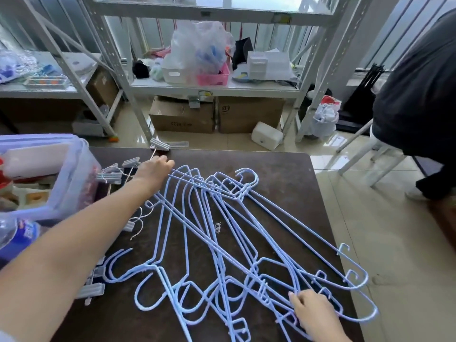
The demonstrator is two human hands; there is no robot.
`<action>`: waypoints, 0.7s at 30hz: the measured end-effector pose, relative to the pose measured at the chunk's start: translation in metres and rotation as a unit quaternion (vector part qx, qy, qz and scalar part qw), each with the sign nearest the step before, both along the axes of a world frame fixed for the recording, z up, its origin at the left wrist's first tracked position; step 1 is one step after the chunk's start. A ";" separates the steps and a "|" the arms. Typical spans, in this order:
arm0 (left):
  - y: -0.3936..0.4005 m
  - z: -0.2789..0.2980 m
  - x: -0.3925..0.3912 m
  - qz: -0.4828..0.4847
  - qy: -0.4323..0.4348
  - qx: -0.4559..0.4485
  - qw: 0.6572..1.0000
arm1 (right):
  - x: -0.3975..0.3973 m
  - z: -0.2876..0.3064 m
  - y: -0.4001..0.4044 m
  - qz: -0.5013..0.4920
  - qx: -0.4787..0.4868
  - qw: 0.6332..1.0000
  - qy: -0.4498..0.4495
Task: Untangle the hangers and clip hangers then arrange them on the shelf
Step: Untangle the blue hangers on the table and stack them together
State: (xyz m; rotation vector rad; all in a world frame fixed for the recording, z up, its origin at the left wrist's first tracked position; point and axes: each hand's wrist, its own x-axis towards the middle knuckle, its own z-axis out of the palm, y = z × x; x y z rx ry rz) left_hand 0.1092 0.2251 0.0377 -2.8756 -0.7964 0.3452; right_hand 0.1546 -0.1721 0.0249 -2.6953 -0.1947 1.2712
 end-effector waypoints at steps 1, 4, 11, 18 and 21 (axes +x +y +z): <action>0.000 -0.005 -0.001 0.004 -0.001 -0.007 1.000 | 0.000 -0.003 0.000 0.013 -0.017 1.000 -0.001; 0.003 -0.016 -0.005 -0.007 -0.019 -0.015 1.000 | 0.003 -0.007 -0.001 0.035 -0.047 0.996 -0.063; -0.010 -0.025 0.013 -0.138 -0.026 -0.043 0.989 | 0.011 -0.011 0.022 0.107 0.024 0.965 -0.238; -0.025 -0.023 0.013 -0.105 -0.009 -0.088 0.991 | 0.024 -0.024 0.029 0.126 0.045 0.957 -0.256; -0.029 -0.013 0.005 -0.111 -0.015 -0.071 0.991 | 0.026 -0.025 0.028 0.157 0.044 0.947 -0.276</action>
